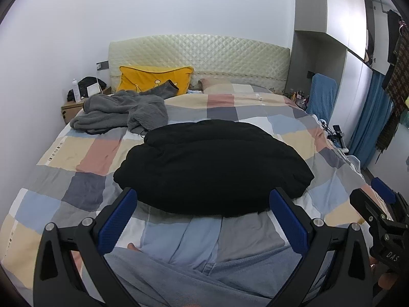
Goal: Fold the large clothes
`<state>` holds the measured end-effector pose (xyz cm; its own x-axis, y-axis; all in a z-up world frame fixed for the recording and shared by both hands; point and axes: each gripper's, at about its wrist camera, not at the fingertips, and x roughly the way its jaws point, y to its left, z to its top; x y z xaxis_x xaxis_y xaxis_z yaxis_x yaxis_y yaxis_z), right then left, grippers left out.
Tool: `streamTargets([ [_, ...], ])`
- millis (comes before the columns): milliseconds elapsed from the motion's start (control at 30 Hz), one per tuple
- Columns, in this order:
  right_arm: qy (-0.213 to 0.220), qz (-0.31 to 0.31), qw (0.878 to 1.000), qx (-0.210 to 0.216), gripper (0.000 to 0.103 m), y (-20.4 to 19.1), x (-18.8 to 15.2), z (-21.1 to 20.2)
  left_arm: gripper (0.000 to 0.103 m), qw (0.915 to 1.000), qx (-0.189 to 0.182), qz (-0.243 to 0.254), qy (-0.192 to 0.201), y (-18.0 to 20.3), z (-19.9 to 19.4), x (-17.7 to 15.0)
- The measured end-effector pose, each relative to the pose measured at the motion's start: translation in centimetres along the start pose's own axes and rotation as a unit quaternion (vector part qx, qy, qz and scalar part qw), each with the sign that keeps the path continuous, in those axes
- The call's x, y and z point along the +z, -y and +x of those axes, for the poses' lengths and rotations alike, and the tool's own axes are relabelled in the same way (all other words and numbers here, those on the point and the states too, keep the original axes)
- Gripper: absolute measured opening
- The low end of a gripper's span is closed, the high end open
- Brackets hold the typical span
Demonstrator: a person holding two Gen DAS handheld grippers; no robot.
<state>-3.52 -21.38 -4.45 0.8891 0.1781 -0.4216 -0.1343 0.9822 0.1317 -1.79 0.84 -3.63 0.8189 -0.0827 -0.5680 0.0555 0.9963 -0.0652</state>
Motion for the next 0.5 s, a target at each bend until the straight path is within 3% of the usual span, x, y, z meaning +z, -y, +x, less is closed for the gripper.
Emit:
streamTargets([
  [500,-0.002,-0.001,1.000,0.001,0.102,0.08,0.12,-0.09,0.103,0.9999,-0.008,-0.001,-0.007,0.52,0.27,-0.03],
])
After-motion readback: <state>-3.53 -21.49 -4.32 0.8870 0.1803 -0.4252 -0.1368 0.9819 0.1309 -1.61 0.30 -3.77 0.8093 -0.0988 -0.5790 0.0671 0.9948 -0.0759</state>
